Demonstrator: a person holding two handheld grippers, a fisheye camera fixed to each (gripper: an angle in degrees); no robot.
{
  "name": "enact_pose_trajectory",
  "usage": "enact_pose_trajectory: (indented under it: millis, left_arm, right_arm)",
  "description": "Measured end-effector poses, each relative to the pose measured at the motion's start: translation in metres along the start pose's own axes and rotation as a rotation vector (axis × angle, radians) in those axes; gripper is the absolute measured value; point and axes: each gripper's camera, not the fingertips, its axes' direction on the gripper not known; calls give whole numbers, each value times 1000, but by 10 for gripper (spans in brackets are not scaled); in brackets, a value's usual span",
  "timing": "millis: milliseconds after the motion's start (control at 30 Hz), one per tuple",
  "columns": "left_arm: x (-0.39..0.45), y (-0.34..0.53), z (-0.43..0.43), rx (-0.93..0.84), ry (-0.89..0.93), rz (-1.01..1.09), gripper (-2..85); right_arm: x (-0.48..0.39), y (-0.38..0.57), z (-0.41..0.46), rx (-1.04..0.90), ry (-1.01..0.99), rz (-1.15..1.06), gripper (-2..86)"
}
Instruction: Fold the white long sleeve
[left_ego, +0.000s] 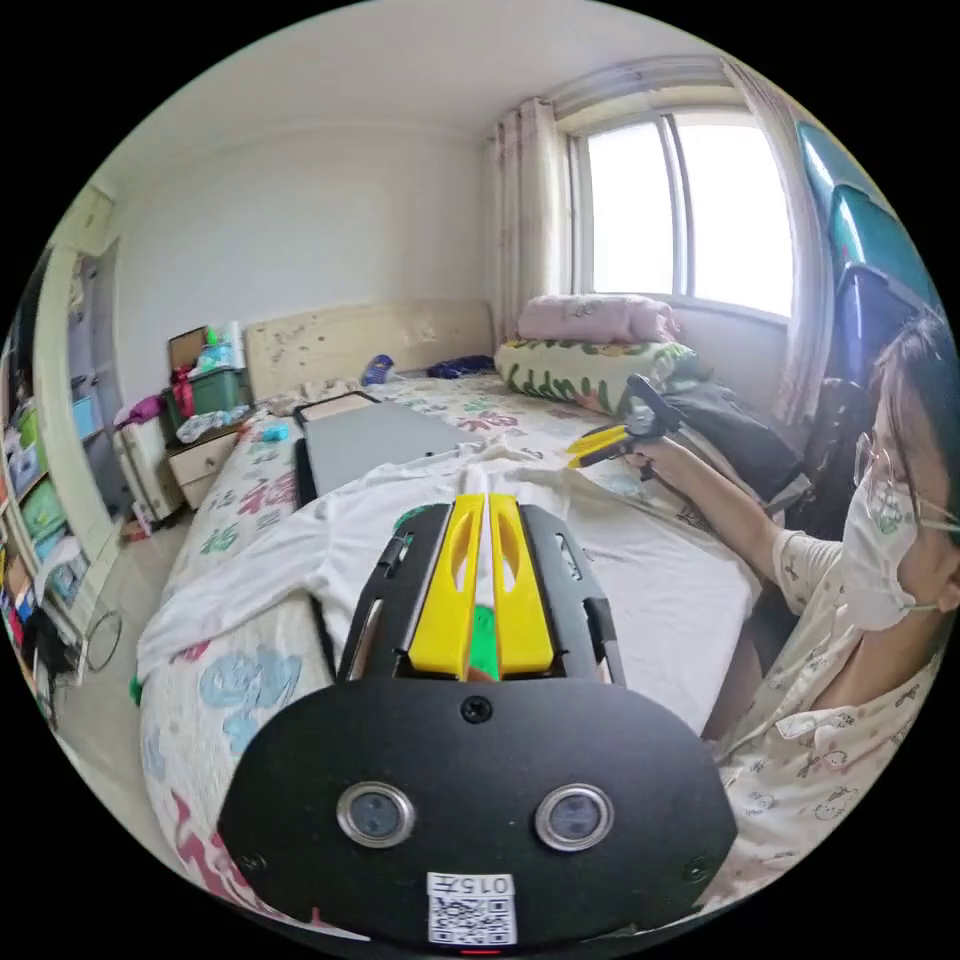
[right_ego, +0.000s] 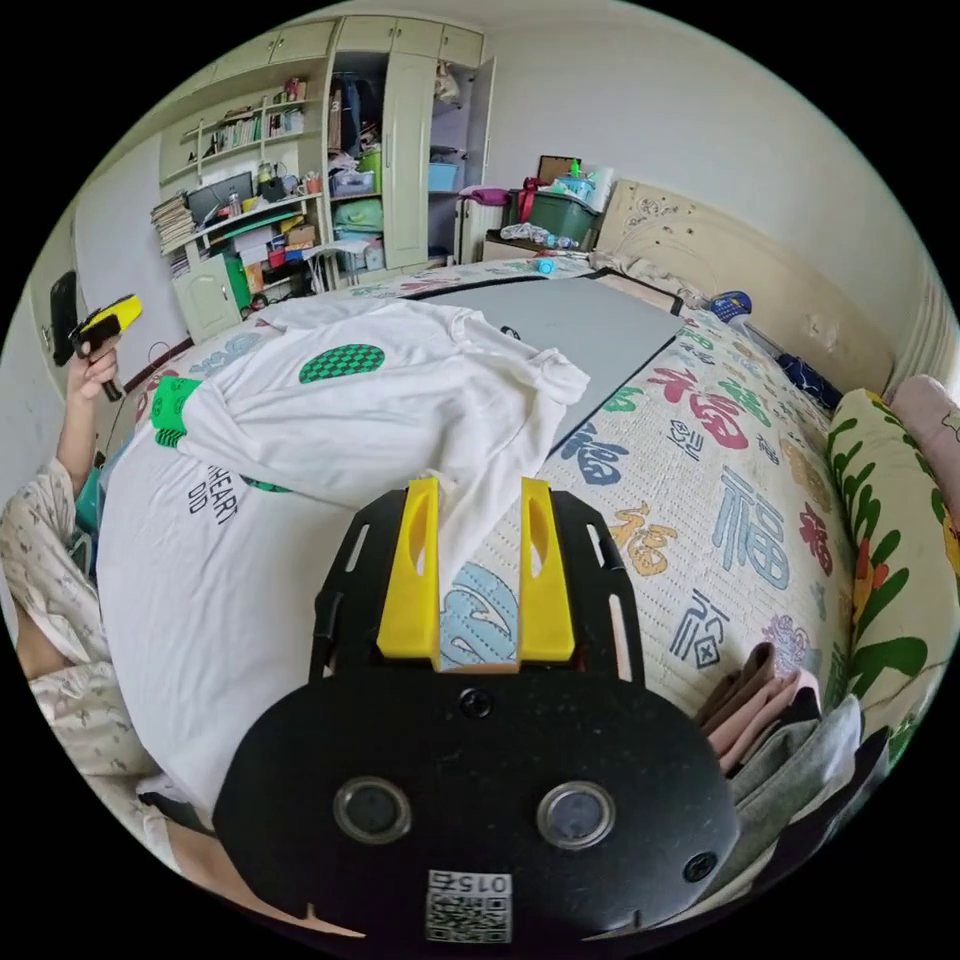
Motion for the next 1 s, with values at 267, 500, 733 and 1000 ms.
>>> enact_pose_trajectory:
  millis: [267,500,733,1000]
  left_arm:
    - [59,-265,344,-341,-144,227,115]
    - [70,-321,462,-461,-239,298,81]
    - [53,-357,470,-374,-240,199,4]
    - [-17,-367,444,-204,-175,-107,-1]
  right_arm:
    - [-52,9,51,-29,225,-95,79]
    - [-55,10,83,-73,205,-97,40]
    - [-38,20,99,-125,228,5,27]
    - [-15,39,111,-209,343,89,9]
